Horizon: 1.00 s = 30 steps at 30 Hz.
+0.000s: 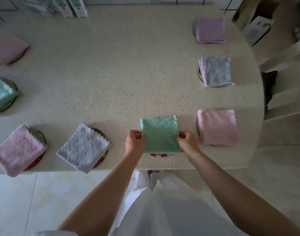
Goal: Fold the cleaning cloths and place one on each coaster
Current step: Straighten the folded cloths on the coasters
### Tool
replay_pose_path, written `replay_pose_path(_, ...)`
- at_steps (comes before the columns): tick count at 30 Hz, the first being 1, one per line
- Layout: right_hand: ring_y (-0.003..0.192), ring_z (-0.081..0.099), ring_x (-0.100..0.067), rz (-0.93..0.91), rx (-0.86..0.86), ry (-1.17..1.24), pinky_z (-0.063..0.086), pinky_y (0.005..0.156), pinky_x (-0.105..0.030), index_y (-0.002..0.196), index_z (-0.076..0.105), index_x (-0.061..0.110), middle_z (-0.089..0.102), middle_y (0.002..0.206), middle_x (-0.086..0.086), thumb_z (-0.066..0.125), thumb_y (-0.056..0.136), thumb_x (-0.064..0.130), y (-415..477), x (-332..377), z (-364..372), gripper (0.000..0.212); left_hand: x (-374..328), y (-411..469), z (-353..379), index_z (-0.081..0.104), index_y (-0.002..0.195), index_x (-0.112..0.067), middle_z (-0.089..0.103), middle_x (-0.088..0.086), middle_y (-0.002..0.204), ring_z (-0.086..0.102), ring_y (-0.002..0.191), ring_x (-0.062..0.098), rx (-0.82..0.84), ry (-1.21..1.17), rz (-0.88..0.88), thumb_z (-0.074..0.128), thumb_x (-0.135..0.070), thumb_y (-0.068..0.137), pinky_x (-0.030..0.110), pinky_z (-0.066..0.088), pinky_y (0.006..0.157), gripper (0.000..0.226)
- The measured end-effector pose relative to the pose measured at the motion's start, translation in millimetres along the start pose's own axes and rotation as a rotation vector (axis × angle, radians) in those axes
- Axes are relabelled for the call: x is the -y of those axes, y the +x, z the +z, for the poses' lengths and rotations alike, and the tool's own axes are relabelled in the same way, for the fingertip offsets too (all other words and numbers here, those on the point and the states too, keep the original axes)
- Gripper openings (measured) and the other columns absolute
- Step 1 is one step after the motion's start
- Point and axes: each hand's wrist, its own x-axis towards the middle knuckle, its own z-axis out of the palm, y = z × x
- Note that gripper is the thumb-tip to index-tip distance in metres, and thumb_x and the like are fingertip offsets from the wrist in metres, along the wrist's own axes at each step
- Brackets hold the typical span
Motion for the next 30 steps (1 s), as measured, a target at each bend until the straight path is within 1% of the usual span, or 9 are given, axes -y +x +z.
replay_pose_path(4, 0.083, 0.060, -0.021, -0.106, -0.018, -0.172, 0.045, 0.069, -0.030, 0.098, 0.061, 0.007, 0.063, 0.088, -0.001, 0.061, 0.086, 0.023, 0, -2, -2, 0.020, 3, -3, 2, 0.054, 0.103, -0.016, 0.063, 0.001, 0.099, 0.060, 0.088, 0.019, 0.008, 0.086, 0.042, 0.061, -0.021, 0.084, 0.034, 0.053, 0.073, 0.021)
replay_pose_path(8, 0.079, 0.061, -0.024, -0.197, -0.036, -0.319, 0.043, 0.063, -0.031, 0.094, 0.056, 0.008, 0.063, 0.084, -0.003, 0.060, 0.088, 0.027, -1, -7, -3, 0.020, 7, -4, 2, 0.054, 0.100, -0.013, 0.060, 0.000, 0.094, 0.058, 0.082, 0.016, -0.025, 0.198, 0.126, 0.065, -0.017, 0.085, 0.023, 0.044, 0.063, 0.019)
replay_pose_path(11, 0.079, 0.059, -0.022, -0.276, -0.069, -0.492, 0.045, 0.063, -0.032, 0.097, 0.054, 0.010, 0.063, 0.090, -0.004, 0.057, 0.090, 0.029, -4, -7, -8, 0.020, 12, -5, -1, 0.053, 0.095, -0.015, 0.062, 0.001, 0.091, 0.057, 0.075, 0.011, -0.055, 0.234, 0.123, 0.065, -0.017, 0.085, 0.017, 0.043, 0.054, 0.016)
replay_pose_path(14, 0.085, 0.058, -0.023, -0.446, -0.193, -0.682, 0.041, 0.063, -0.029, 0.102, 0.053, 0.012, 0.059, 0.099, -0.004, 0.053, 0.090, 0.020, -7, 1, -13, 0.014, 16, -7, -10, 0.054, 0.096, -0.015, 0.063, 0.001, 0.087, 0.056, 0.071, 0.010, -0.078, 0.259, 0.113, 0.064, -0.016, 0.085, 0.017, 0.043, 0.054, 0.015)
replay_pose_path(16, 0.090, 0.058, -0.024, -0.543, -0.214, -0.733, 0.044, 0.066, -0.031, 0.106, 0.054, 0.012, 0.058, 0.104, -0.005, 0.054, 0.089, 0.017, -11, 12, -11, 0.017, 18, -8, -20, 0.055, 0.099, -0.014, 0.062, -0.002, 0.085, 0.055, 0.071, 0.010, -0.112, 0.261, 0.119, 0.064, -0.015, 0.085, 0.016, 0.039, 0.053, 0.016)
replay_pose_path(18, 0.096, 0.055, -0.026, -0.601, -0.185, -0.730, 0.046, 0.070, -0.034, 0.110, 0.054, 0.012, 0.058, 0.107, -0.006, 0.054, 0.089, 0.016, -15, 27, -2, 0.021, 22, -8, -35, 0.057, 0.100, -0.013, 0.061, -0.003, 0.083, 0.057, 0.074, 0.013, -0.156, 0.242, 0.125, 0.062, -0.013, 0.086, 0.022, 0.043, 0.056, 0.015)
replay_pose_path(22, 0.102, 0.055, -0.024, -0.671, -0.068, -0.681, 0.048, 0.075, -0.035, 0.111, 0.053, 0.013, 0.057, 0.110, -0.004, 0.052, 0.090, 0.018, -24, 52, 37, 0.022, 36, -3, -73, 0.061, 0.101, -0.014, 0.064, -0.002, 0.085, 0.061, 0.082, 0.023, -0.266, 0.212, 0.091, 0.059, -0.015, 0.086, 0.033, 0.050, 0.072, 0.015)
replay_pose_path(26, 0.103, 0.055, -0.026, -0.707, 0.039, -0.672, 0.050, 0.079, -0.040, 0.110, 0.053, 0.013, 0.058, 0.109, -0.006, 0.051, 0.089, 0.017, -34, 70, 88, 0.021, 56, 3, -118, 0.062, 0.098, -0.015, 0.063, -0.003, 0.084, 0.061, 0.084, 0.024, -0.355, 0.185, 0.031, 0.060, -0.017, 0.086, 0.036, 0.051, 0.076, 0.012)
replay_pose_path(30, 0.101, 0.058, -0.025, -0.727, 0.136, -0.668, 0.051, 0.079, -0.039, 0.112, 0.054, 0.012, 0.058, 0.110, -0.008, 0.050, 0.090, 0.017, -48, 81, 141, 0.023, 76, 10, -165, 0.062, 0.095, -0.017, 0.064, -0.001, 0.086, 0.062, 0.085, 0.022, -0.341, 0.130, -0.049, 0.064, -0.016, 0.083, 0.033, 0.052, 0.076, 0.011)
